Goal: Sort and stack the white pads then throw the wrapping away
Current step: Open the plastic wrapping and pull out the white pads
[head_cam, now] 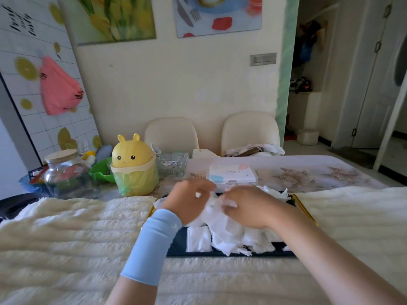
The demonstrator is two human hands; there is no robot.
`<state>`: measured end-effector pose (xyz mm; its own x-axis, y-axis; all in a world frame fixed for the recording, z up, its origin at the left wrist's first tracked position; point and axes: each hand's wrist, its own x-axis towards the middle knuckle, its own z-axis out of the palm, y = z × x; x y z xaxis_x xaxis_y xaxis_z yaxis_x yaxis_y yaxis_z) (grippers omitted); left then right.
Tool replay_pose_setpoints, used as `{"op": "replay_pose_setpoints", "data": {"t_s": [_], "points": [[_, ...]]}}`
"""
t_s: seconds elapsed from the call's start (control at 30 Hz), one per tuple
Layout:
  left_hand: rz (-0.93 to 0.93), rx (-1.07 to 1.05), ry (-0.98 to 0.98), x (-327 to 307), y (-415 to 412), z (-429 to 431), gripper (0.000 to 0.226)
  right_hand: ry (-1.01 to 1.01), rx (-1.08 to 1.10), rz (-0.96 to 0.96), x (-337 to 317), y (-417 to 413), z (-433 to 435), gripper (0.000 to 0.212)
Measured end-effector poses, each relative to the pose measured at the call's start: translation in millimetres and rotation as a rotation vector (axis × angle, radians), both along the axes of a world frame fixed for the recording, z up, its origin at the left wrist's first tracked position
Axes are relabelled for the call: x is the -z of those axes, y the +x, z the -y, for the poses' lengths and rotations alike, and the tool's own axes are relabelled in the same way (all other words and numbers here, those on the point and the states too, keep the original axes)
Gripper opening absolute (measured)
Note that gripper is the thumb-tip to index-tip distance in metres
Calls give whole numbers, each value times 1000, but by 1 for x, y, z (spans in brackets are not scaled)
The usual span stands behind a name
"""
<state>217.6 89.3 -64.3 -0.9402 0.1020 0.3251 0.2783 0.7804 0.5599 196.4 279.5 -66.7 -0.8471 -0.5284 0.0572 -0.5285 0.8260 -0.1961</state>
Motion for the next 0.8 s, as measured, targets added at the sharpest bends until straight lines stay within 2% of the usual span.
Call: {"op": "replay_pose_setpoints", "data": {"t_s": [0.03,0.1,0.17,0.23,0.27,0.37,0.53,0.67,0.7,0.8], "points": [[-82,-55,50,-4,-3,8,29,-68,-19,-81,0,-2,5,33],[-71,-144,82,-4,-9,23,27,-179,-52,-129,0,-1,16,39],[101,-185,-45,4,-16,31,21,-164,-95,-81,4,1,25,39],[281,-217,-144,19,-20,36,35,-96,-118,-11,12,3,29,36],[314,-244,-151,25,-23,38,35,-78,-123,-3,14,4,30,35],[219,-318,-147,29,-30,42,16,-62,-129,-19,18,1,31,30],[5,-402,-64,6,-35,57,23,53,-94,51,12,-1,34,27],[-231,-456,-37,-4,-24,64,21,-102,-78,91,0,-7,39,33],[-215,-422,-32,-1,-22,64,21,-161,-77,26,-2,-10,42,33],[21,-302,-117,12,-24,64,25,-288,-112,-233,0,-14,58,28]]}}
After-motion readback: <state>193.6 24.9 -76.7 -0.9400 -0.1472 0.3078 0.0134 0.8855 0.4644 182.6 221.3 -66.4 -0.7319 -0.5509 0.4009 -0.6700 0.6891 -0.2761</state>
